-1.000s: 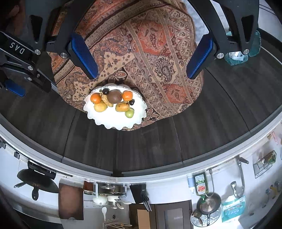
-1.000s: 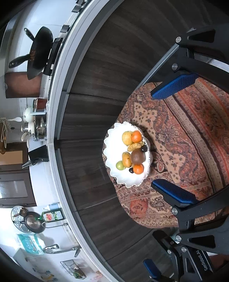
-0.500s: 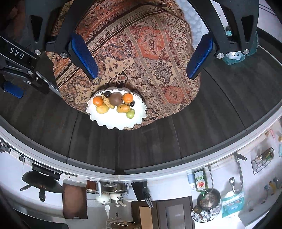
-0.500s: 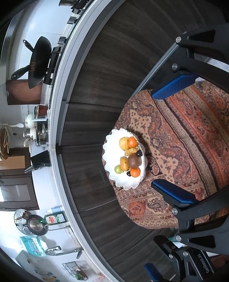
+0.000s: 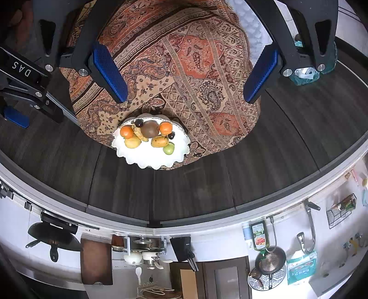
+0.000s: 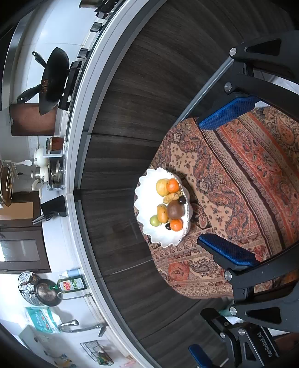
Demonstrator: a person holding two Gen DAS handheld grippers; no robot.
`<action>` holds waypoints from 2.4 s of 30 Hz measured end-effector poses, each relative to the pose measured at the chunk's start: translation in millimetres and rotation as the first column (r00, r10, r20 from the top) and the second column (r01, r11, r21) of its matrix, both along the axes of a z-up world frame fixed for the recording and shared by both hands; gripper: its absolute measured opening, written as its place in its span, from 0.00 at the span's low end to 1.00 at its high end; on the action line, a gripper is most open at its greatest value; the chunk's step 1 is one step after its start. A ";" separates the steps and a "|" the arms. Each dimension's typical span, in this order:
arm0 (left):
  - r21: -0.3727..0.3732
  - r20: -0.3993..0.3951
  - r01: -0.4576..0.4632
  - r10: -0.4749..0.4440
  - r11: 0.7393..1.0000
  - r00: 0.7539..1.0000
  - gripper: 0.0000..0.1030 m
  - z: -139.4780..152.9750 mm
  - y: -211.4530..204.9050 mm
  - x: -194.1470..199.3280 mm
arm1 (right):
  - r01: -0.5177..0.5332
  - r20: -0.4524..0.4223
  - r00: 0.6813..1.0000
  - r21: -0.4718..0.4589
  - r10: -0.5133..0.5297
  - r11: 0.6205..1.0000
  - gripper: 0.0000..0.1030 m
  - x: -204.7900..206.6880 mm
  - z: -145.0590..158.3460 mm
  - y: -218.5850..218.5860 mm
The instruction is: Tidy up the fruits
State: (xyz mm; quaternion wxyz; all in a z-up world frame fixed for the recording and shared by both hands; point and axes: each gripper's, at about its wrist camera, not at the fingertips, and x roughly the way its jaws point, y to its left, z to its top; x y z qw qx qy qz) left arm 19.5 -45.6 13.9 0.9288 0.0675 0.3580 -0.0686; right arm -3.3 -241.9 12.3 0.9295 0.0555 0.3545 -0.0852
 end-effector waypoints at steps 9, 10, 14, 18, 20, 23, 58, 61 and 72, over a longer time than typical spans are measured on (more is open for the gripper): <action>0.001 -0.002 -0.005 0.005 1.000 1.000 0.99 -0.2 2.4 0.7 | -0.001 0.000 1.000 0.000 0.001 1.000 0.90 0.1 -0.2 -0.5; 0.001 -0.001 -0.005 0.005 1.000 1.000 0.99 -0.2 2.2 0.7 | -0.001 0.000 1.000 -0.001 0.001 1.000 0.90 0.0 -0.2 -0.6; 0.001 -0.001 -0.005 0.005 1.000 1.000 0.99 -0.2 2.3 0.4 | -0.001 0.000 1.000 -0.001 0.001 1.000 0.90 0.1 -0.3 -0.8; 0.001 -0.002 -0.006 0.006 1.000 1.000 0.99 -0.5 2.4 0.3 | -0.001 0.000 1.000 -0.001 0.001 1.000 0.90 0.1 -0.3 -0.6; 0.000 -0.004 -0.009 0.009 1.000 1.000 0.99 -1.8 2.5 1.8 | -0.001 0.000 1.000 -0.001 0.001 1.000 0.90 0.0 -0.2 -0.4; 0.001 -0.004 -0.008 0.008 1.000 1.000 0.99 -1.9 3.6 2.4 | 0.000 0.000 1.000 -0.001 0.000 1.000 0.90 0.1 -0.1 0.0; -0.011 -0.042 -0.021 0.020 1.000 0.999 0.99 -9.4 5.7 4.9 | -0.010 -0.007 1.000 0.000 0.010 1.000 0.90 1.5 -1.6 -0.8; -0.012 -0.046 -0.022 0.021 1.000 0.999 0.99 -10.1 4.8 4.8 | -0.014 -0.009 1.000 0.001 0.014 1.000 0.90 2.5 -2.2 -2.1; -0.011 -0.049 -0.027 0.026 1.000 0.998 0.99 -10.4 6.1 4.8 | -0.019 -0.016 1.000 0.002 0.019 1.000 0.90 3.3 -6.1 -4.4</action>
